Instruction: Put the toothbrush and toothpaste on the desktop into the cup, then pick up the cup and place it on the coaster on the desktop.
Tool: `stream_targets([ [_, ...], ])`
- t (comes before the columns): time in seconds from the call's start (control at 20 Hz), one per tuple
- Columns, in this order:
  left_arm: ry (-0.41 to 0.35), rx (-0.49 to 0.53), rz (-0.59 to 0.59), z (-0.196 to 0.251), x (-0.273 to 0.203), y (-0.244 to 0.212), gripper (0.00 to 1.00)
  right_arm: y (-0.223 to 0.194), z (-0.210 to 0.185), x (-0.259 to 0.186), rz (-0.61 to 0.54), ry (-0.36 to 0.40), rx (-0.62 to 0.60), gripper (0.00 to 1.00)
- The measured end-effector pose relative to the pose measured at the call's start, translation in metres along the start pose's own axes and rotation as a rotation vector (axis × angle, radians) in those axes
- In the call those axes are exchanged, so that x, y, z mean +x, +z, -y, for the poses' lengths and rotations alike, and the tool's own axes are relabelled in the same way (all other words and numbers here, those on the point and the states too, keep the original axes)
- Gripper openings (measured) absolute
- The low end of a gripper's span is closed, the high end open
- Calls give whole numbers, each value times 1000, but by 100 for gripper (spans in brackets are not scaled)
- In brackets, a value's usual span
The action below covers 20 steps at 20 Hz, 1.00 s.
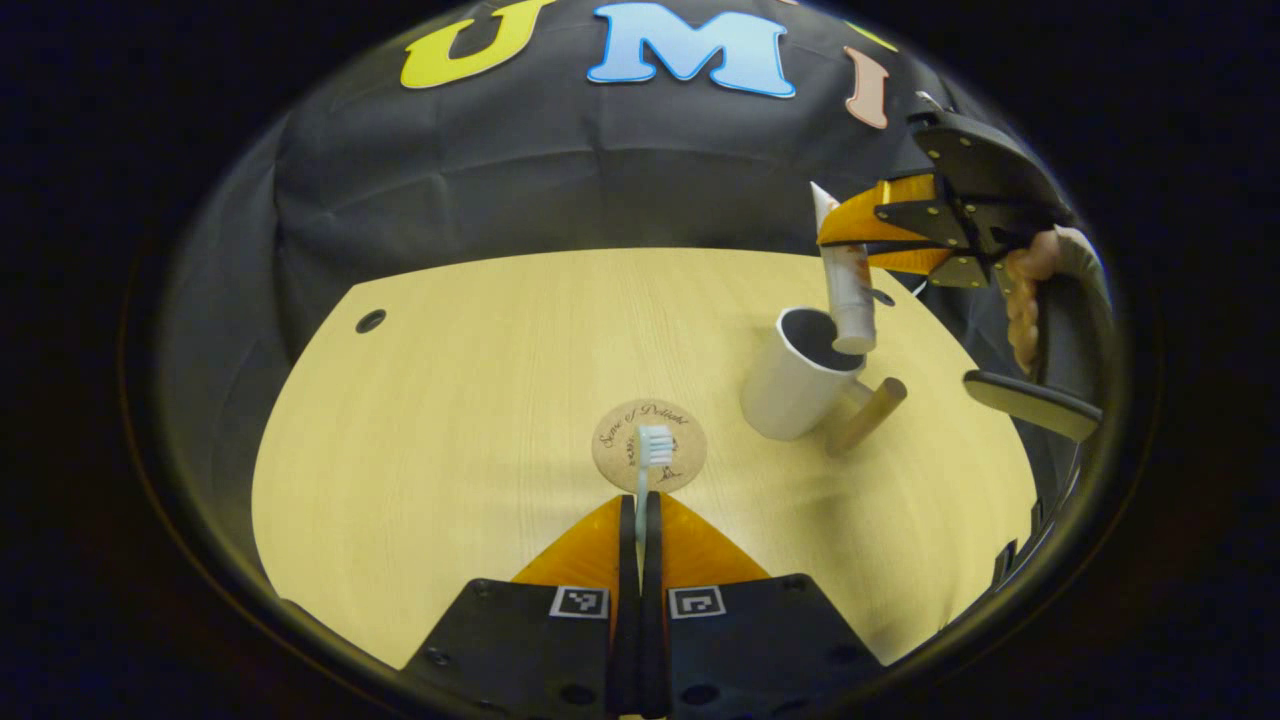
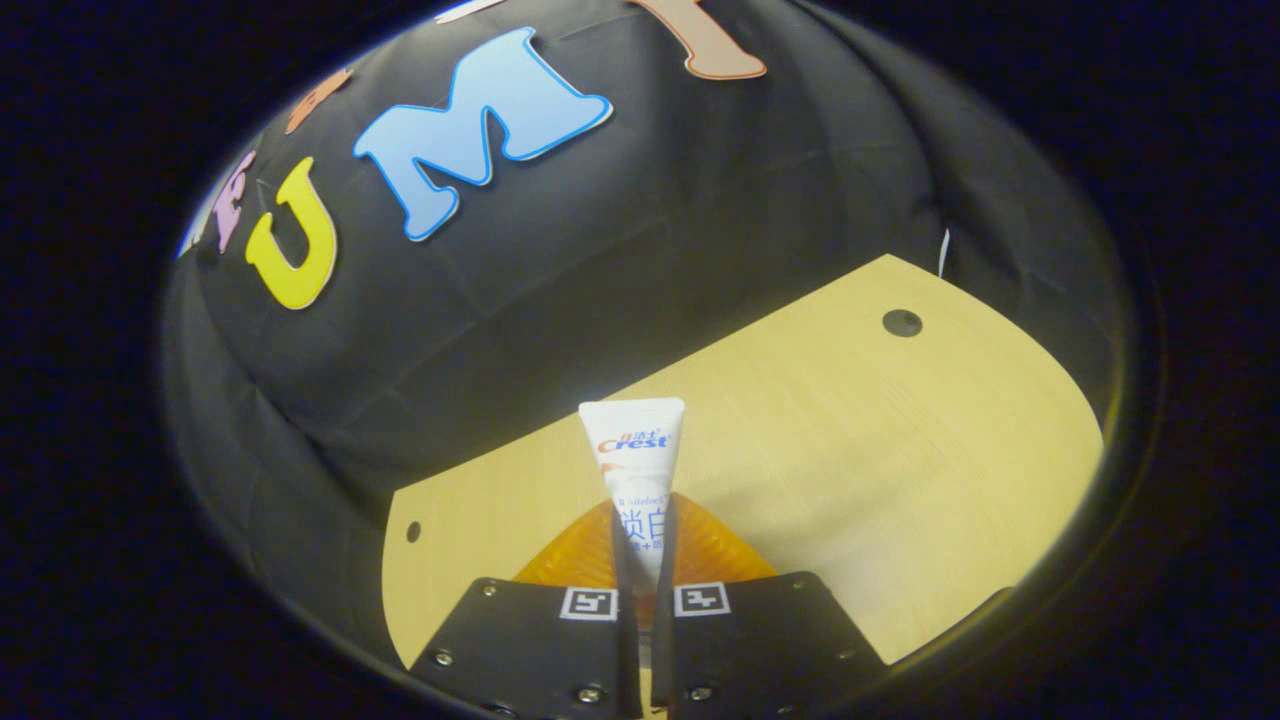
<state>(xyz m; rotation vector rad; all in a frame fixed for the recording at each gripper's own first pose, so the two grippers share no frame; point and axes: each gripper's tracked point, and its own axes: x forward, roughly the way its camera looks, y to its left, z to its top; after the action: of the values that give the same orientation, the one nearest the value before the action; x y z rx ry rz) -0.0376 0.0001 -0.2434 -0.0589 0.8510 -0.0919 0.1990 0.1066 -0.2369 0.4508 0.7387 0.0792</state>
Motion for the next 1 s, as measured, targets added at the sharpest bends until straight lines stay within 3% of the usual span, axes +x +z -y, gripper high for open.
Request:
stream_targets([
  [0.4,5,-10,-11,-1,0,1,8,-5,-10,17,98,3,-122,6],
  [0.45,5,-11,-11,0,0,2,8,-7,-11,19,98,8,-123,10],
  [0.9,17,-33,-20,-1,6,9,8,-23,-4,13,154,6,-159,7],
  [0.95,18,-35,-19,-1,8,10,8,-23,-3,12,161,5,-156,10],
  [1.0,19,-37,-19,-2,7,10,8,-24,-3,11,159,7,-151,7],
])
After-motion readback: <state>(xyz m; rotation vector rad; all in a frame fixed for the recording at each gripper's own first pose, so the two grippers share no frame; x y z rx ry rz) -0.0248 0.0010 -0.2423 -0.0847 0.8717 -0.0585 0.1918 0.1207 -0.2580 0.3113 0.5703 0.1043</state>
